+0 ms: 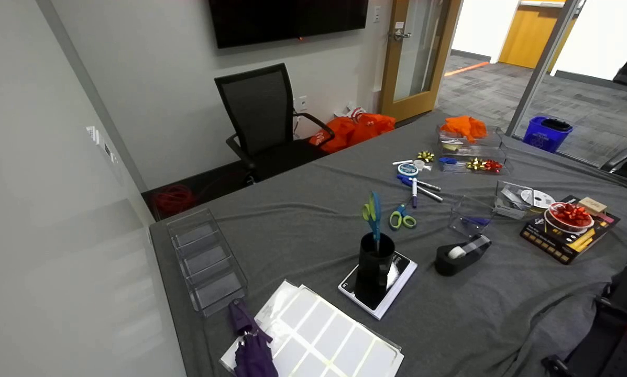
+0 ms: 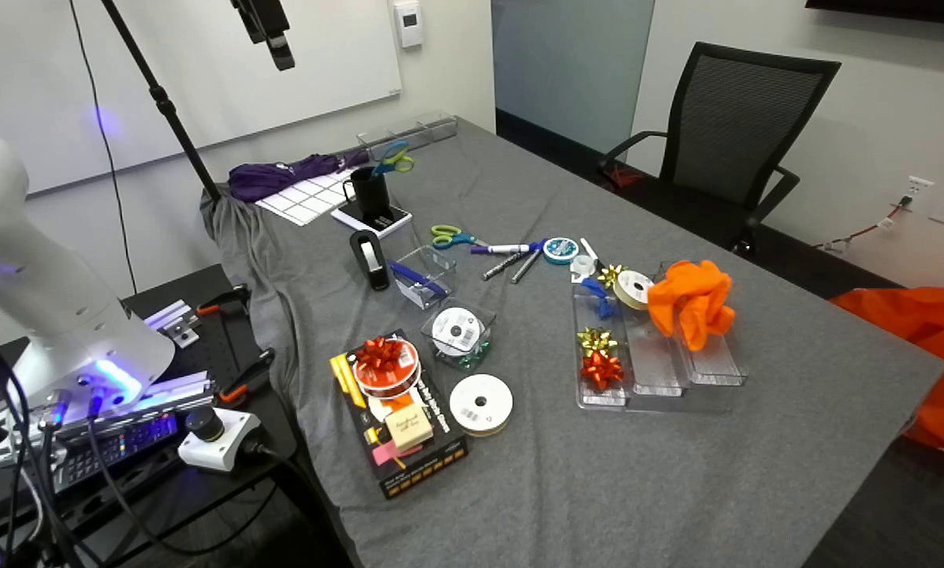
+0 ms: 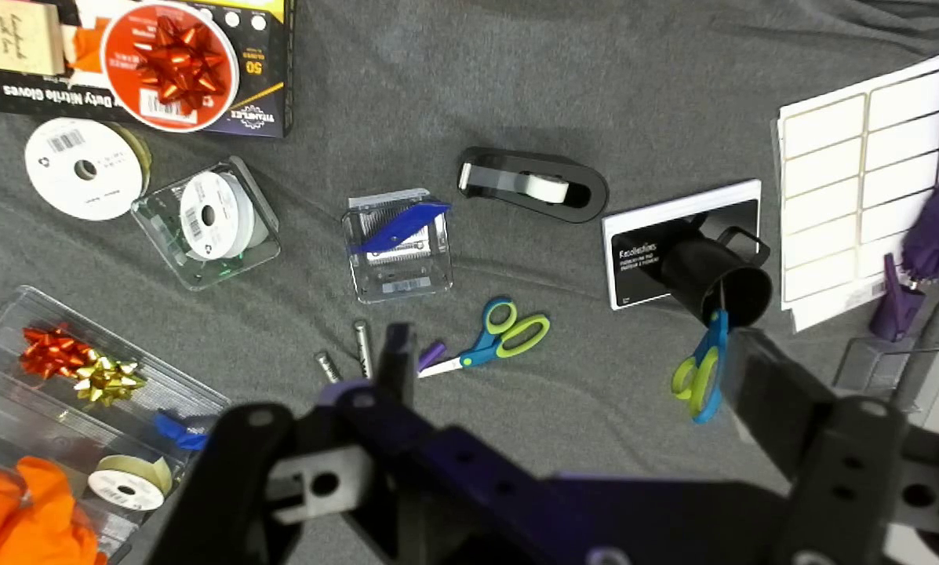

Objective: Remove the scissors from the cup

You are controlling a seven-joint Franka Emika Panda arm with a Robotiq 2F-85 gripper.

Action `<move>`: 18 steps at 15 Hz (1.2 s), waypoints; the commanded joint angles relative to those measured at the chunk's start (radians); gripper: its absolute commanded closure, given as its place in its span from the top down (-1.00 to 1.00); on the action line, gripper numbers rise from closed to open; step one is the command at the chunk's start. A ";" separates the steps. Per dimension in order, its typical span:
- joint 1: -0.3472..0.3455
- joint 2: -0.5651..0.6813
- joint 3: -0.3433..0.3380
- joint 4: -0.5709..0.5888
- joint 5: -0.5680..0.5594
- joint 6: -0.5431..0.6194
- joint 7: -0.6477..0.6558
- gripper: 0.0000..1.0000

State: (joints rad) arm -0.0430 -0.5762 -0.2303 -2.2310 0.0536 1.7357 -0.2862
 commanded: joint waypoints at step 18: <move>0.065 0.207 0.315 -0.113 0.192 0.470 0.525 1.00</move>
State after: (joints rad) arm 0.0191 -0.4740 0.0293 -2.3693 0.2402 2.1018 0.1390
